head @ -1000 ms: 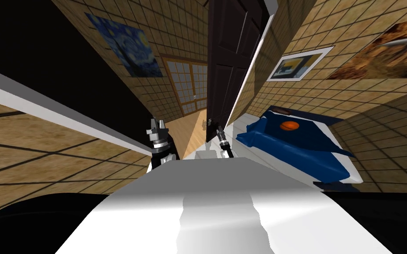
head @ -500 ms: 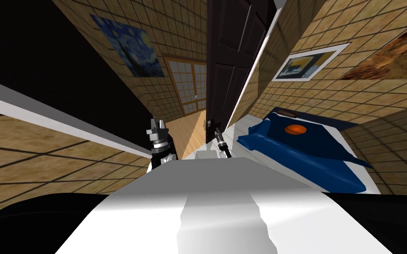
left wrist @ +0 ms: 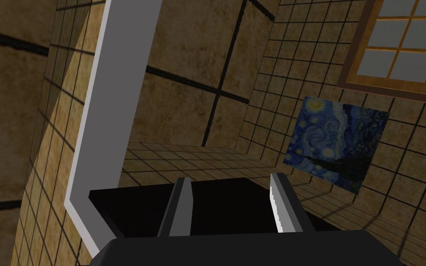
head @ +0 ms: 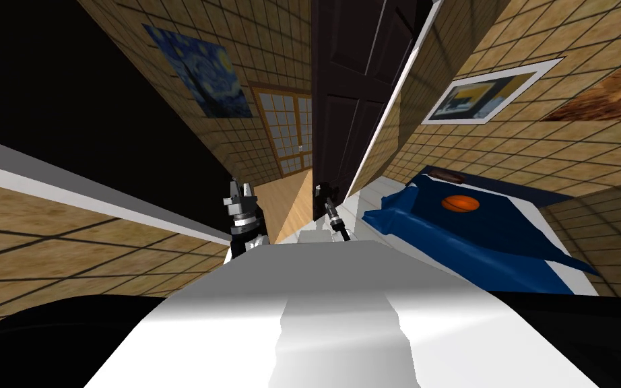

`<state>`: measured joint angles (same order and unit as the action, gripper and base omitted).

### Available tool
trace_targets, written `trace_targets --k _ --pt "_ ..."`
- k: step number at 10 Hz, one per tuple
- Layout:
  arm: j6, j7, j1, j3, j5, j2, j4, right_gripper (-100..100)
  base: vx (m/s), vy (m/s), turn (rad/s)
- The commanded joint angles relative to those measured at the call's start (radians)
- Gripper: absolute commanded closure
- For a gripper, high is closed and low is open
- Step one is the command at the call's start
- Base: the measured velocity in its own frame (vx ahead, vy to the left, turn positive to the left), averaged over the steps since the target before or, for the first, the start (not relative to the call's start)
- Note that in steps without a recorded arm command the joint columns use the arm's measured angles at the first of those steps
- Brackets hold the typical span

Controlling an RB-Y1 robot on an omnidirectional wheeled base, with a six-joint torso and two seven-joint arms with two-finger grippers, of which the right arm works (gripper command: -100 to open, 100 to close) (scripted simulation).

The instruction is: Push the door open

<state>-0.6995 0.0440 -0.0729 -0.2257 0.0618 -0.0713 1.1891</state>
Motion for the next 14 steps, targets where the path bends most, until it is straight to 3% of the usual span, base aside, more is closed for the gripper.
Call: trace_targets --k 1,14 --pt "-0.008 0.0 0.019 -0.007 -0.001 0.005 -0.047 -100 0.067 -0.094 0.067" --pt "-0.053 -0.004 0.133 -0.058 -0.006 0.054 -0.337 -100 0.065 -0.096 0.062"
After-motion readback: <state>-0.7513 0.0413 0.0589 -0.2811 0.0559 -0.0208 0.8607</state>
